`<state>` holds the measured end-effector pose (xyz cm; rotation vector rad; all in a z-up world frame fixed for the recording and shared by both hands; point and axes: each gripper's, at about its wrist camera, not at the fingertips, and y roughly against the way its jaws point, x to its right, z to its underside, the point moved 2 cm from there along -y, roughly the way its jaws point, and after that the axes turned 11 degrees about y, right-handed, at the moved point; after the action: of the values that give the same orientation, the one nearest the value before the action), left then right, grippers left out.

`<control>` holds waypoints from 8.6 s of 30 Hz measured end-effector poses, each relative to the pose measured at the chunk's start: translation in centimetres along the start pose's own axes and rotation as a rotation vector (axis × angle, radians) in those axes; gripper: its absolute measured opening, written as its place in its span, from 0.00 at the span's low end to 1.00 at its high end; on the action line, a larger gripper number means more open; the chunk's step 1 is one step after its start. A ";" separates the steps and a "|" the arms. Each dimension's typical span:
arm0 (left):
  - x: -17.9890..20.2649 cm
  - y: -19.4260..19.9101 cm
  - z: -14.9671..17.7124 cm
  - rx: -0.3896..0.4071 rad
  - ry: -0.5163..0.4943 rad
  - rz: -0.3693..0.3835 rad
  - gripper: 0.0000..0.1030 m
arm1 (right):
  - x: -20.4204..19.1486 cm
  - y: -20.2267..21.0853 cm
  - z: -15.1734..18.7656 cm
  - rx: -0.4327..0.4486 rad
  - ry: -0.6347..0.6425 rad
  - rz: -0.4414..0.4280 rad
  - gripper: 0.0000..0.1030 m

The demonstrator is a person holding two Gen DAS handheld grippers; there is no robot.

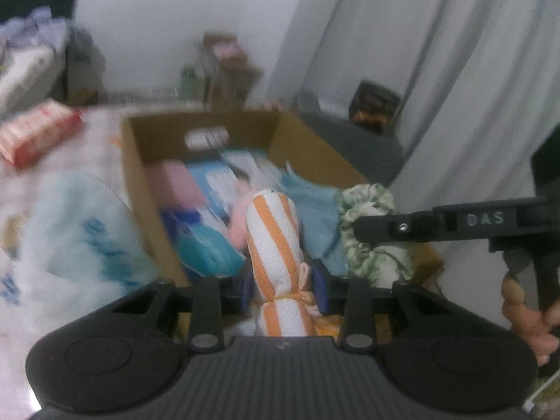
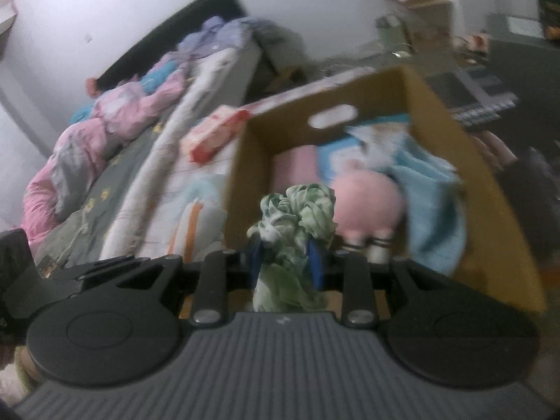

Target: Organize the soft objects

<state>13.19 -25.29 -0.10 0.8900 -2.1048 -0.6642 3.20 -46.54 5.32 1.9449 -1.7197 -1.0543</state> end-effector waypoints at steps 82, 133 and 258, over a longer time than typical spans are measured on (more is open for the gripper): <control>-27.2 0.6 -5.1 0.109 0.518 -0.219 0.61 | -22.4 -43.4 -15.3 -0.662 0.286 -0.216 0.56; -4.2 5.5 -5.4 0.201 0.049 -0.051 0.61 | -10.7 -13.8 -12.6 -0.224 0.127 -0.336 0.37; -1.1 11.4 9.0 0.151 0.092 -0.488 1.00 | -9.9 2.4 11.9 0.108 0.154 0.249 0.98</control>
<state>2.32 -15.79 1.97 1.5153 -1.8828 -0.6955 -6.91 -34.98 1.98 1.7635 -1.9037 -0.7195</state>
